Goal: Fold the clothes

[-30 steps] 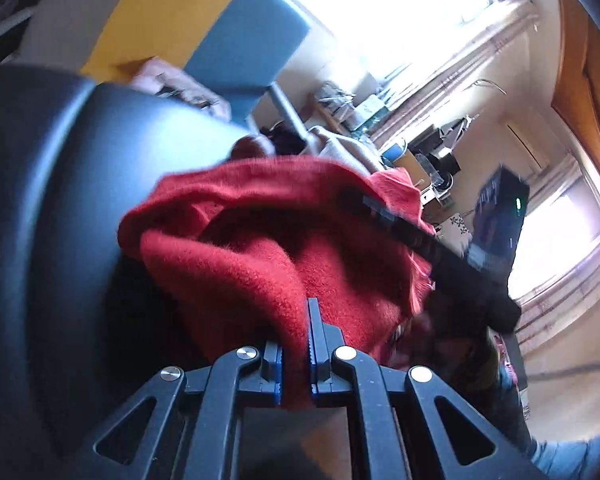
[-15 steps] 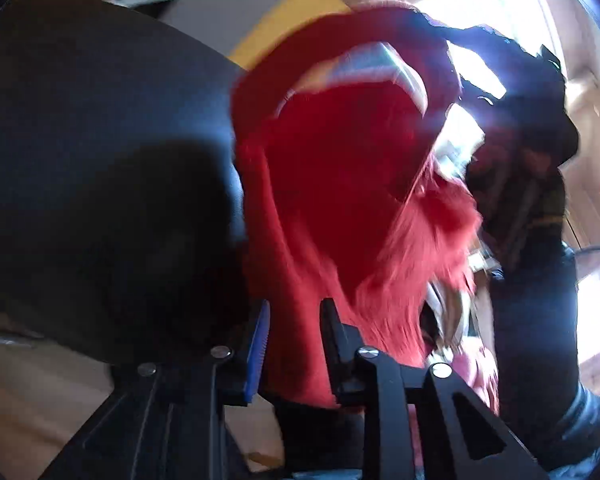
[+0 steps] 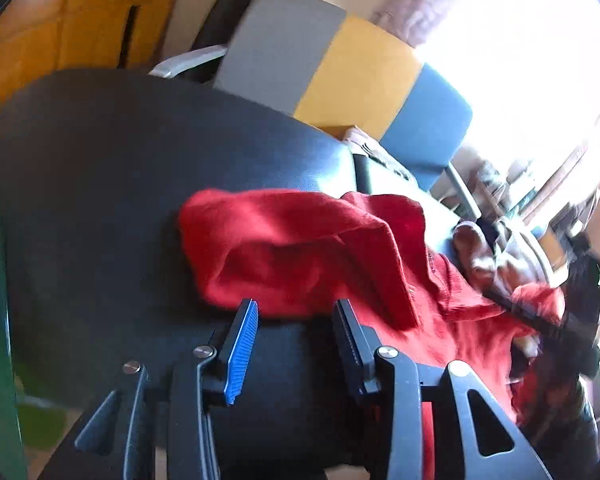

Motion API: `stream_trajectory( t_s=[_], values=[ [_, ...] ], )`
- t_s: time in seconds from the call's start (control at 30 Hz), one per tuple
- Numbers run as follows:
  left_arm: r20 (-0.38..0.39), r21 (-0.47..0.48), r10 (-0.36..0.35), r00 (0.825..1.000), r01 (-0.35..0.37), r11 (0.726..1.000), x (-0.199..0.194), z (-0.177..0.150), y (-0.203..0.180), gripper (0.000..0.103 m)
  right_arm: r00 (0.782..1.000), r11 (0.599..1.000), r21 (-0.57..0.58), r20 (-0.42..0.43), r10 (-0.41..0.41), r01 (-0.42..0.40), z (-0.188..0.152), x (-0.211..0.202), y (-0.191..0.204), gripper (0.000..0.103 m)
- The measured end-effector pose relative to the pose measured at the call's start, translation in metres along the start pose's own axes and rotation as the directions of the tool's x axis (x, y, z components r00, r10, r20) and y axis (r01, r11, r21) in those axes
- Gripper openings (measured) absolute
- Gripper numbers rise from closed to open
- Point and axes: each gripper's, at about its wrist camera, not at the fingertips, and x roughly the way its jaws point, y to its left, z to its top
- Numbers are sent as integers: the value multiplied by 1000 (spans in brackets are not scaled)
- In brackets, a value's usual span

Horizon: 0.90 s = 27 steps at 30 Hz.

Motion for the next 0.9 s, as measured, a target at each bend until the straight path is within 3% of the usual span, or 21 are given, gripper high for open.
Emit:
stream_trajectory(
  t_s=[0.1, 0.27, 0.37, 0.43, 0.5, 0.57, 0.6, 0.67, 0.7, 0.8, 0.83, 0.9],
  values=[
    [-84, 43, -20, 996, 23, 999, 38, 14, -10, 39, 998, 993, 115, -58, -30, 36, -33, 4, -48, 67],
    [-180, 41, 11, 984, -4, 999, 99, 44, -11, 38, 997, 982, 182, -77, -25, 38, -53, 9, -83, 67],
    [-104, -140, 30, 994, -44, 989, 102, 80, 34, 31, 999, 989, 146, -40, -9, 14, -54, 11, -81, 75],
    [-29, -339, 83, 996, -87, 937, 83, 104, 86, 31, 1000, 992, 122, -17, 16, -13, -54, 16, -82, 84],
    [30, -504, 190, 981, -149, 851, 56, 116, 134, 30, 1000, 996, 89, 7, 27, -27, -53, 20, -81, 90],
    [74, -648, 261, 962, -153, 747, 22, 116, 179, 30, 999, 997, 62, 28, 34, -36, -54, 24, -78, 94],
    [100, -674, 275, 956, -138, 726, 8, 114, 190, 31, 999, 998, 52, 34, 42, -44, -55, 25, -77, 97],
    [142, -649, 315, 939, -152, 746, -15, 109, 187, 34, 997, 997, 47, 38, 60, -62, -55, 27, -78, 100],
    [157, -610, 313, 937, -157, 776, -22, 107, 179, 34, 997, 996, 48, 40, 68, -70, -54, 28, -79, 101],
    [121, -379, 202, 972, -143, 914, -6, 108, 127, 35, 997, 996, 48, 37, 72, -74, -52, 30, -79, 103],
    [90, -285, 164, 982, -133, 949, 5, 108, 103, 35, 997, 996, 48, 32, 68, -70, -51, 30, -78, 103],
    [30, -121, 109, 994, -105, 987, 30, 106, 58, 36, 998, 995, 71, 22, 63, -64, -49, 29, -79, 103]
  ],
)
